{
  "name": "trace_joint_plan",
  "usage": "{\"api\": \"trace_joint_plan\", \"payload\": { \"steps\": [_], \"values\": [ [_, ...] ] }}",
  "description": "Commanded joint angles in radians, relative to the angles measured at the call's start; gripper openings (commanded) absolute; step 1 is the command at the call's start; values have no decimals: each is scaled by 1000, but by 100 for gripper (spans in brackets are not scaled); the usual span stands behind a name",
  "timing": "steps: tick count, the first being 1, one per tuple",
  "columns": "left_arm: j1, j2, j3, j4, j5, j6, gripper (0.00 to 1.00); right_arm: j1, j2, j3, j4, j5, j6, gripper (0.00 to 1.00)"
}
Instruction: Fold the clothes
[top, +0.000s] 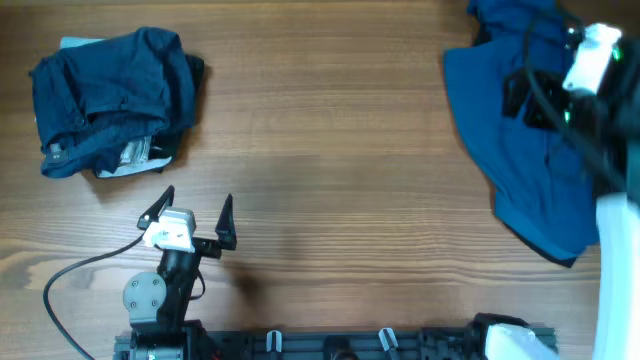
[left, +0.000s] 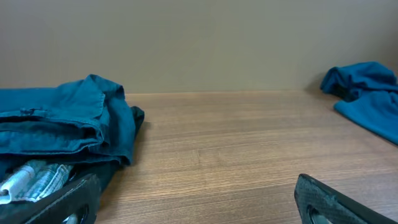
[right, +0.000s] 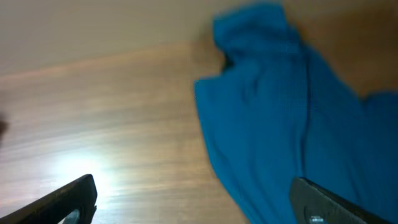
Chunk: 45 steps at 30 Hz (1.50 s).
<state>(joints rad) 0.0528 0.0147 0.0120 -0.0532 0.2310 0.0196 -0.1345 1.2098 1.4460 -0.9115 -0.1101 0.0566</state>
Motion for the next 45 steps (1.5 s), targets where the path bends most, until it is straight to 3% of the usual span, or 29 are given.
{"api": "trace_joint_plan", "payload": {
  "steps": [1,12,18,29,39,45],
  "values": [
    [5,-8,-6,-2,8,-13,100,59,-215,-125,48,48,-22,100],
    [5,-8,-6,-2,8,-13,100,67,-838,-951,873,-101,106,100],
    [5,-8,-6,-2,8,-13,100,69,-991,-1241,1106,-102,130,100],
    [5,-8,-6,-2,8,-13,100,71,-1207,-1428,1093,-100,127,100],
    [5,-8,-6,-2,8,-13,100,112,-1207,-1442,934,-63,157,100],
    [5,-8,-6,-2,8,-13,100,112,-1207,-1442,925,-51,129,100]
  ]
}}
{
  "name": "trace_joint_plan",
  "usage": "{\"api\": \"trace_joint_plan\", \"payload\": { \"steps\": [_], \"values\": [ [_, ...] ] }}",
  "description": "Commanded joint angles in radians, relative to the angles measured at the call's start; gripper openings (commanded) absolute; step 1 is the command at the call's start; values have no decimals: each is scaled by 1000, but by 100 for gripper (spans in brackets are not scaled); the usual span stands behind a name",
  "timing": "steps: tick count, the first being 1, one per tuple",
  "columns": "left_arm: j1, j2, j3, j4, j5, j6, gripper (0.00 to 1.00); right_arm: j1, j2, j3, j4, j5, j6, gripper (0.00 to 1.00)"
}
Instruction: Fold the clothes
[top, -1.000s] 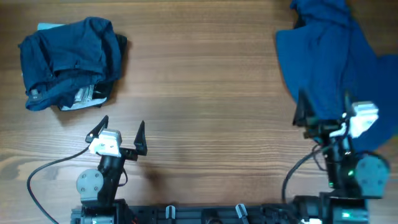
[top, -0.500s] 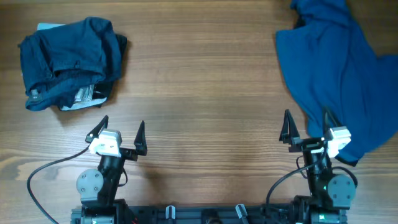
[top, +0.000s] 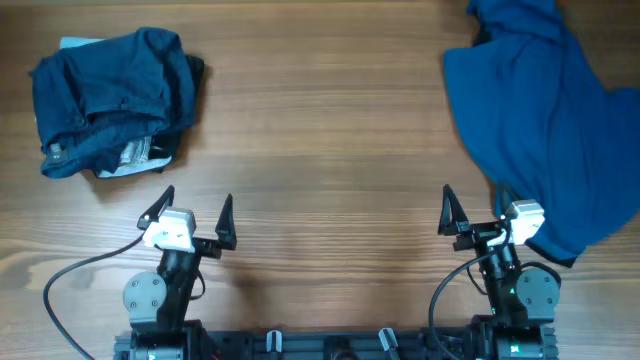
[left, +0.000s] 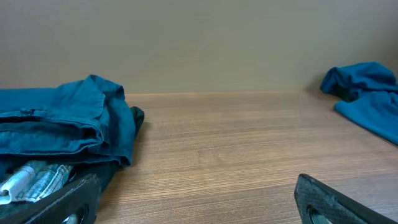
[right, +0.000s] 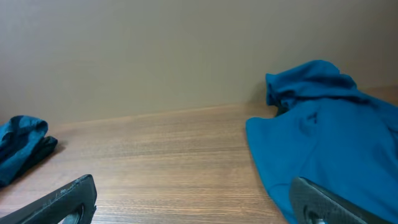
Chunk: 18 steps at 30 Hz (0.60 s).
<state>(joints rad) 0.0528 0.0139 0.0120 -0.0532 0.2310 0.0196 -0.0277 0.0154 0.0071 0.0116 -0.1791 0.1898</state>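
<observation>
A blue shirt (top: 545, 130) lies spread and rumpled at the table's far right, also seen in the right wrist view (right: 323, 143). Dark blue trousers (top: 105, 95) lie bunched in a rough fold at the far left, seen close in the left wrist view (left: 59, 134). My left gripper (top: 195, 218) rests open near the front edge, just below the trousers, holding nothing. My right gripper (top: 472, 212) rests open near the front right, its right finger at the shirt's lower edge, nothing between its fingers.
The wooden table (top: 320, 150) stretches between the two garments. Both arm bases and a rail (top: 330, 345) sit along the front edge. A cable (top: 70, 285) loops from the left arm.
My right arm has left the shirt at the far right and now rests low at the front right, gripper open. The shirt lies flatter. The left arm and trousers have not moved.
</observation>
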Motion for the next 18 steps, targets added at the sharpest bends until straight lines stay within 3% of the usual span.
{"api": "trace_joint_plan", "payload": {
  "steps": [1,18],
  "values": [
    [5,-7,-6,-2,8,-13,100,5,-13,-3,2,18,-4,100],
    [5,-7,-6,-2,8,-13,100,5,-5,-2,2,18,-3,100]
  ]
}}
